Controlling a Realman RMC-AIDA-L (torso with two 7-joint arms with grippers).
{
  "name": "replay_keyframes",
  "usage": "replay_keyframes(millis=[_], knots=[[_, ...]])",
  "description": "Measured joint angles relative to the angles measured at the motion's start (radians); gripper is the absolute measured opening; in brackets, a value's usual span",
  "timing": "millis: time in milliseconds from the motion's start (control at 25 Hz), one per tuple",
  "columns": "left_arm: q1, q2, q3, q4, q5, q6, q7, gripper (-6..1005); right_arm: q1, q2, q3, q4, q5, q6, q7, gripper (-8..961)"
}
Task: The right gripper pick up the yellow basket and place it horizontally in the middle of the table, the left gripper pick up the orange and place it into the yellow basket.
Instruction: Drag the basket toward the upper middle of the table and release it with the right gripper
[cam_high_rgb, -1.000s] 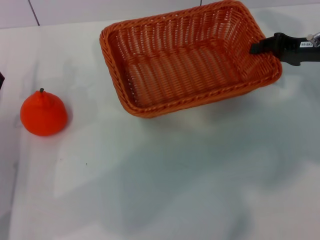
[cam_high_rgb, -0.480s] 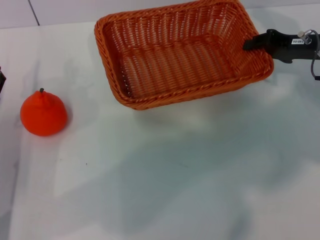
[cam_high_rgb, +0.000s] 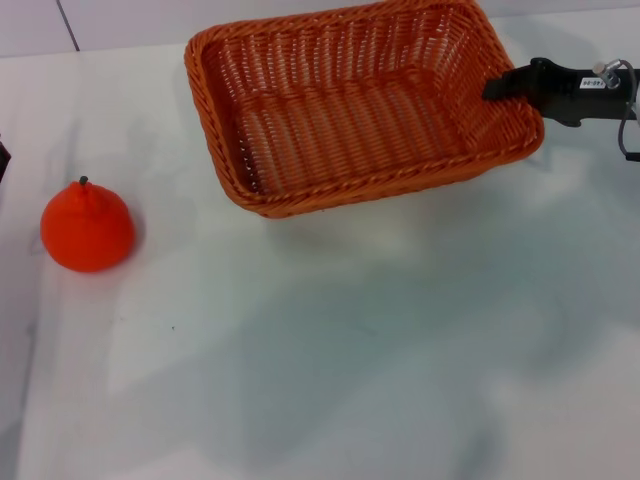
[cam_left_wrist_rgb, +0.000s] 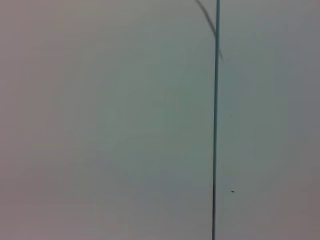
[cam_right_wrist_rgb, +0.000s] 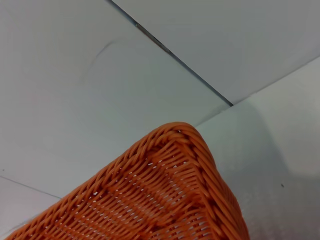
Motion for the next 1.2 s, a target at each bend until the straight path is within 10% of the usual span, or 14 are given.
replay_keyframes(millis=[760, 1200], knots=[[0.008, 0.0, 0.003, 0.0, 0.0, 0.0, 0.0, 810, 0.001, -0.002, 0.0, 0.009, 0.044, 0.001, -0.003, 379], [0.011, 0.0, 0.017, 0.0, 0.0, 0.0, 0.0, 810, -0.01, -0.001, 0.002, 0.009, 0.064, 0.0, -0.013, 776]])
